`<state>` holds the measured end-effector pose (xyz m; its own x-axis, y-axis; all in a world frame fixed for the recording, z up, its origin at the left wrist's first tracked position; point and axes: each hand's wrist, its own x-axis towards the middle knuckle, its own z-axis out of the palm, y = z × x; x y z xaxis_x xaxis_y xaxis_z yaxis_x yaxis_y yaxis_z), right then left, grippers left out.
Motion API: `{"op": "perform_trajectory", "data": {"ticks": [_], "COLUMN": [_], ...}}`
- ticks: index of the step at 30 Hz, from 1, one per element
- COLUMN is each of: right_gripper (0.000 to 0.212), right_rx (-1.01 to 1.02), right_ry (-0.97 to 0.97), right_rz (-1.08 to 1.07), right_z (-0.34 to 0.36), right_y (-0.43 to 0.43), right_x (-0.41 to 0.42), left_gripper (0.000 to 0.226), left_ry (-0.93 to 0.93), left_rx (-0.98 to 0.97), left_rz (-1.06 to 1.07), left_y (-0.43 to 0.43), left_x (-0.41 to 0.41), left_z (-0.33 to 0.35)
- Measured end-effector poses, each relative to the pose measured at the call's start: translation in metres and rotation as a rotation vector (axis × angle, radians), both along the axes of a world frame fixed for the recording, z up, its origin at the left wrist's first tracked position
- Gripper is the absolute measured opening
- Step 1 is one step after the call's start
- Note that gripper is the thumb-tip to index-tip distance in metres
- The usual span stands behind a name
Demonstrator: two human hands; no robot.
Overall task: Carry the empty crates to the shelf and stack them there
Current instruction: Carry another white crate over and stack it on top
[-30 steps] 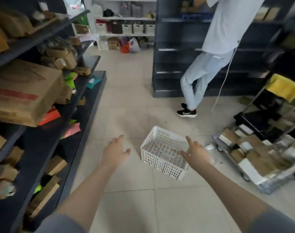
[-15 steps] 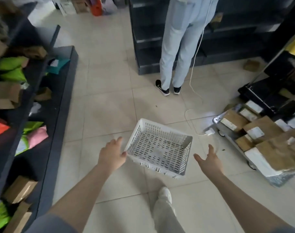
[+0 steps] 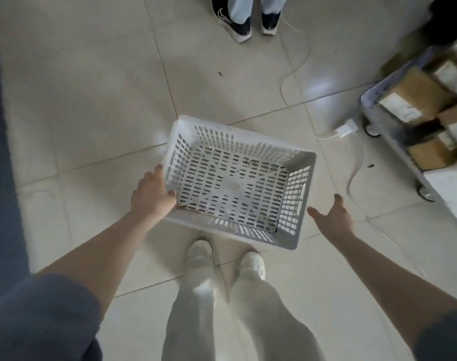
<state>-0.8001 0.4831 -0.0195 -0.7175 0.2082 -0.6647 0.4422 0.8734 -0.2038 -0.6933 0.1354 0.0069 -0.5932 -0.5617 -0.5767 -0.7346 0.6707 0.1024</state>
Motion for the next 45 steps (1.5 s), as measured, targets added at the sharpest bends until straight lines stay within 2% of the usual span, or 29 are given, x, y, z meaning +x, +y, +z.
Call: {"op": "perform_trajectory", "data": {"ticks": [6,8,10,12,13,15,19,22,25,32,36,41,43,45], "right_gripper": [0.081,0.067,0.042,0.017,0.012,0.011,0.015,0.011,0.018,0.017,0.016,0.031,0.029,0.019], "right_rx": [-0.07,-0.115,-0.12,-0.122,-0.15,-0.194,-0.173,-0.162,-0.161,-0.224,-0.289,-0.395,-0.403,-0.436], "right_ry": [0.039,0.093,0.2,0.275,0.274,0.252,0.243,0.239,0.238,0.241,0.27,0.333,0.38,0.426], "right_rz": [-0.267,-0.338,-0.373,-0.383,-0.39,-0.401,-0.378,-0.307,-0.226,-0.056,0.044,0.24,0.318,0.408], "right_z": [-0.145,-0.18,-0.203,-0.216,-0.22,-0.223,-0.203,-0.157,-0.087,0.113,0.23,0.375,0.429,0.48], "right_y": [-0.018,-0.012,-0.004,0.005,0.008,0.015,0.027,0.024,0.01,-0.058,-0.098,-0.146,-0.163,-0.181], "right_x": [-0.028,-0.029,-0.028,-0.026,-0.025,-0.025,-0.03,-0.037,-0.051,-0.075,-0.083,-0.079,-0.074,-0.065], "left_gripper": [0.079,0.079,0.066,0.04,0.032,0.024,0.025,0.026,0.026,0.03,0.029,0.044,0.043,0.036], "left_ry": [0.105,0.109,0.108,0.167,0.193,0.205,0.164,0.136,0.126,0.094,0.164,0.254,0.307,0.335], "left_rx": [-0.032,0.014,0.021,-0.076,-0.124,-0.148,-0.131,-0.122,-0.127,-0.206,-0.305,-0.444,-0.492,-0.554], "left_rz": [0.212,0.28,0.295,0.239,0.208,0.182,0.179,0.226,0.286,0.369,0.463,0.527,0.588,0.645], "left_y": [-0.05,-0.063,-0.07,-0.075,-0.077,-0.081,-0.083,-0.082,-0.087,-0.11,-0.118,-0.115,-0.108,-0.099], "left_x": [-0.042,-0.046,-0.04,-0.032,-0.029,-0.028,-0.024,-0.011,0.003,0.034,0.058,0.118,0.148,0.181], "left_z": [-0.14,-0.18,-0.209,-0.225,-0.228,-0.224,-0.194,-0.147,-0.076,0.145,0.276,0.428,0.478,0.521]}}
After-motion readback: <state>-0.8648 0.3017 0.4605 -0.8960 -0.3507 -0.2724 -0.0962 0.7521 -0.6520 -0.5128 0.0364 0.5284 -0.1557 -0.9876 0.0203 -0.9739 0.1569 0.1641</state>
